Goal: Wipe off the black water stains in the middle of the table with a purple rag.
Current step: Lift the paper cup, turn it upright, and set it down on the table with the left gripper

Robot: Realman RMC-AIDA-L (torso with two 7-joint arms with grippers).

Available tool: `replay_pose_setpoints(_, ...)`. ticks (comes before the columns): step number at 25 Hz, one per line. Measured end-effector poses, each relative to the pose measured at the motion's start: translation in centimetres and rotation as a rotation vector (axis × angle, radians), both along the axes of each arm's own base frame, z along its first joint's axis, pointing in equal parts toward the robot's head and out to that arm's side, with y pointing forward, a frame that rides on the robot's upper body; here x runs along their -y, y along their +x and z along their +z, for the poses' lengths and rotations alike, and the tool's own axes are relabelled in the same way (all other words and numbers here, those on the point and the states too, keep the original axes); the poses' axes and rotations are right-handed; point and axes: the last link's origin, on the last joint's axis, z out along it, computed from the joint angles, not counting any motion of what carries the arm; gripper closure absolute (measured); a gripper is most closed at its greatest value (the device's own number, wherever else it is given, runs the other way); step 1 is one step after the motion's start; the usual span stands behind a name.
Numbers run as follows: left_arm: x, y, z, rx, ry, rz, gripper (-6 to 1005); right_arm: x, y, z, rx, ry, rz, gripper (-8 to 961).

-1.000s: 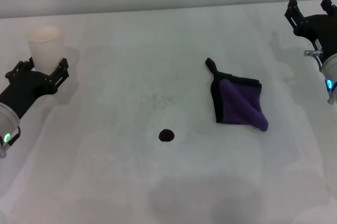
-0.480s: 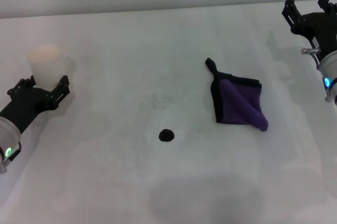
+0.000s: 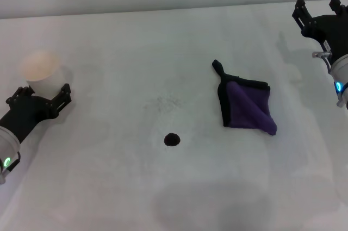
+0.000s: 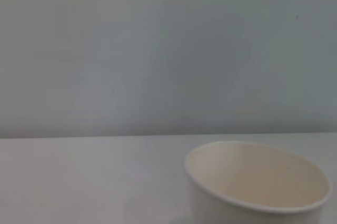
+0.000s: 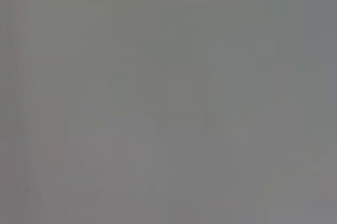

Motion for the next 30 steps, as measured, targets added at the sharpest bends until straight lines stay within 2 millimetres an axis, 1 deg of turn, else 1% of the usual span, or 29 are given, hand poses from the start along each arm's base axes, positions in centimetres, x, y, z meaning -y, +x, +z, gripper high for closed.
replay_pose_setpoints(2,0.1,0.0,0.0,0.000,0.000,-0.001,262,0.0,0.0,0.0,-0.001,0.000,0.000,123)
replay_pose_setpoints(8,0.6,0.2,0.6,0.027,0.029,-0.043,107,0.1,0.0,-0.1,-0.006,-0.004,-0.002,124)
replay_pose_setpoints(12,1.2,0.1,0.8,0.045,0.040,-0.063,112,-0.2,-0.4,-0.7,-0.019,-0.028,0.000,124)
replay_pose_setpoints(13,1.8,0.1,0.8,0.058,0.045,-0.077,113,-0.3,-0.7,-0.9,-0.019,-0.044,0.007,124)
replay_pose_setpoints(14,1.8,0.1,0.8,0.058,0.045,-0.077,114,-0.5,-1.0,-1.3,-0.015,-0.072,0.016,124)
replay_pose_setpoints(15,2.2,0.0,0.9,0.069,0.052,-0.087,115,-0.7,-1.3,-1.6,-0.012,-0.094,0.023,124)
replay_pose_setpoints(18,3.7,0.0,1.4,0.107,0.087,-0.123,114,-1.9,-2.7,-2.9,0.011,-0.180,0.046,124)
replay_pose_setpoints(20,4.2,0.1,1.7,0.124,0.103,-0.140,114,-2.6,-3.5,-3.4,0.025,-0.217,0.060,124)
replay_pose_setpoints(22,4.6,-0.2,1.8,0.129,0.109,-0.135,114,-3.2,-4.5,-4.0,0.029,-0.251,0.078,124)
replay_pose_setpoints(26,5.4,-1.0,1.9,0.125,0.116,-0.107,113,-3.7,-6.4,-5.0,0.014,-0.299,0.118,124)
replay_pose_setpoints(28,5.5,-1.2,2.0,0.118,0.117,-0.103,113,-4.0,-6.9,-5.1,0.010,-0.308,0.128,124)
replay_pose_setpoints(29,5.0,-1.1,2.1,0.107,0.114,-0.104,113,-4.1,-7.1,-5.1,0.010,-0.311,0.132,124)
replay_pose_setpoints(30,5.0,-1.1,2.1,0.107,0.114,-0.104,112,-4.2,-7.3,-5.2,0.011,-0.314,0.136,125)
